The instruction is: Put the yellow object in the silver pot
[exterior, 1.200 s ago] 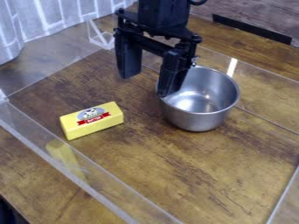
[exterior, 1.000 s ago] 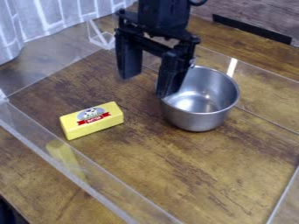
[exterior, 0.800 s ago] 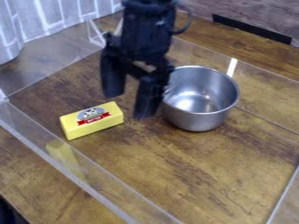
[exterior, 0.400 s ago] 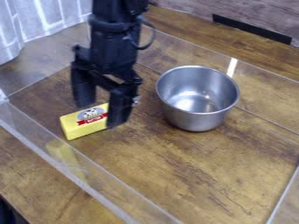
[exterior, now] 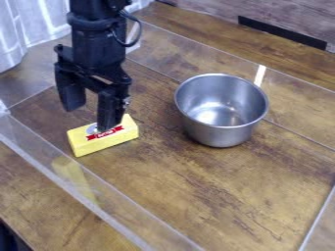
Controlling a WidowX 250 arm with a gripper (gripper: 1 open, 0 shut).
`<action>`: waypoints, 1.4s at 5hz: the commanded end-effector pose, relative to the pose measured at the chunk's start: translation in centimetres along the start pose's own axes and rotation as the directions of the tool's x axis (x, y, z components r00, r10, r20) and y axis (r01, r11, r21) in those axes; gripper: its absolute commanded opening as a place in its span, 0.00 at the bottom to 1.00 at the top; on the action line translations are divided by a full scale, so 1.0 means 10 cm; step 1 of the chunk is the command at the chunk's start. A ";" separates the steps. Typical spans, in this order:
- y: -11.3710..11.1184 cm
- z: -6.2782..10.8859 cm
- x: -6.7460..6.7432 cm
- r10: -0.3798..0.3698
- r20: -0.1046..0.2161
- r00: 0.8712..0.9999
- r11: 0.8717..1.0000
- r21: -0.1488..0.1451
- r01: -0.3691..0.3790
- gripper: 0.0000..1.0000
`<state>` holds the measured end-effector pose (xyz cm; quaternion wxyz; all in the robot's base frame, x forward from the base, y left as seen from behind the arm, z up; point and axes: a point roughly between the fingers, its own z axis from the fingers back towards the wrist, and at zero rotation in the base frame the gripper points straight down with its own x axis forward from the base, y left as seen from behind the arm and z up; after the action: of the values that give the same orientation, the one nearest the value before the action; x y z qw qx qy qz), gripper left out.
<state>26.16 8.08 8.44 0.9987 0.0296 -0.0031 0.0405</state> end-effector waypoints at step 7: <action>0.30 -0.62 0.39 0.125 0.041 0.991 0.991 -0.042 -0.123 0.00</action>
<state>29.95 10.84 1.96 0.9953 0.0074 -0.0195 0.0945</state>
